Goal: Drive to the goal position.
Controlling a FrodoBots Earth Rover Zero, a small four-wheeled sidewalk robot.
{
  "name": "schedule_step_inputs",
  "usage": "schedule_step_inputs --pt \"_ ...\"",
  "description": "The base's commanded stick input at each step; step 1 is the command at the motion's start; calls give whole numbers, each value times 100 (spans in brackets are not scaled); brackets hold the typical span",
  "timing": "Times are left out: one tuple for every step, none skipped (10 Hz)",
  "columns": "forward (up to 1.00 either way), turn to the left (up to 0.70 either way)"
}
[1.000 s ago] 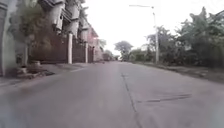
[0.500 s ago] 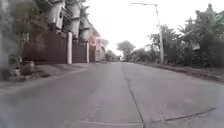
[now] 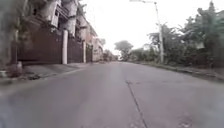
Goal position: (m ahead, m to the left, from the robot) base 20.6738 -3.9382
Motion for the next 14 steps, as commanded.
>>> schedule_step_inputs --pt "100 -2" --pt "100 8" --pt "100 8" --pt "100 8" --pt "100 8" --pt "100 8" --pt "100 8" --pt "100 8" --pt "100 8" --pt "100 8" --pt "100 8" --pt "100 4" --pt "100 -32" --pt "100 -32"
